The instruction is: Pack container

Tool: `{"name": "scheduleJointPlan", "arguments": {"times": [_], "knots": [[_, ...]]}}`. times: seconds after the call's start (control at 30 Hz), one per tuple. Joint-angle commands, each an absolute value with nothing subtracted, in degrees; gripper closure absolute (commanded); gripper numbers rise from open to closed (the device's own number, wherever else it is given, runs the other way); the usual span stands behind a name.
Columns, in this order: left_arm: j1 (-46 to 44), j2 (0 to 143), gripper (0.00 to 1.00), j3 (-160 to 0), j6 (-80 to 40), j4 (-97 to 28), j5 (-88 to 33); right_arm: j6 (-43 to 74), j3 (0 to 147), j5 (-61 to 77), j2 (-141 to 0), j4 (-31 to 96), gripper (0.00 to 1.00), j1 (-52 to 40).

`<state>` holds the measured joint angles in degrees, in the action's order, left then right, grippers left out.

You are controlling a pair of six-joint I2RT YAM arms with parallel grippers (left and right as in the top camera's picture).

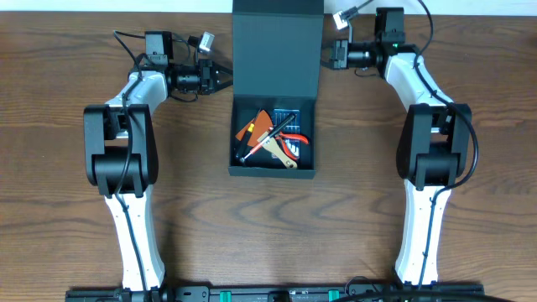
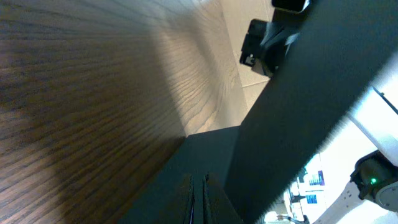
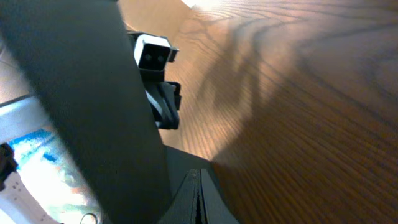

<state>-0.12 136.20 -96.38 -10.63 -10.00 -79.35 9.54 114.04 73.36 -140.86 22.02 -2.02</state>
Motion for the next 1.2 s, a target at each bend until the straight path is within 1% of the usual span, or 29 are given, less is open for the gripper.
{"name": "scheduleJointPlan", "arguments": {"times": [0.0,0.1,0.33,0.5,0.6,0.87,1.0,1.17], "knots": [[-0.3,131.3,0.95,-98.0,-12.0,-9.8,-81.6,8.4,118.2,75.9,-141.0,24.2,0.99,-3.7],[-0.3,129.0,0.94,-98.0,-13.0,-9.8,-80.9,5.0,121.6,74.6,-140.9,30.2,0.99,-4.3],[-0.4,123.9,0.95,-98.0,-15.8,-10.8,-78.6,-10.3,131.9,62.0,-140.0,56.6,0.99,-5.4],[-0.4,122.3,0.94,-98.0,-14.2,-18.6,-75.8,-16.4,137.8,55.0,-140.0,71.0,0.99,-5.3],[-0.8,121.8,0.95,-98.0,-11.8,-23.8,-73.7,-18.0,139.1,53.3,-140.0,75.6,0.99,-5.3],[-4.2,120.2,0.94,-98.0,0.7,-42.2,-63.0,-21.3,139.4,50.9,-140.0,83.2,0.99,-5.8],[-5.2,119.3,0.95,-98.0,2.5,-46.8,-60.5,-22.0,139.4,50.7,-140.0,84.9,0.99,-6.6],[-5.2,118.2,0.94,-98.0,2.6,-49.1,-58.0,-22.4,139.4,50.5,-140.0,86.4,0.99,-7.6]]}}
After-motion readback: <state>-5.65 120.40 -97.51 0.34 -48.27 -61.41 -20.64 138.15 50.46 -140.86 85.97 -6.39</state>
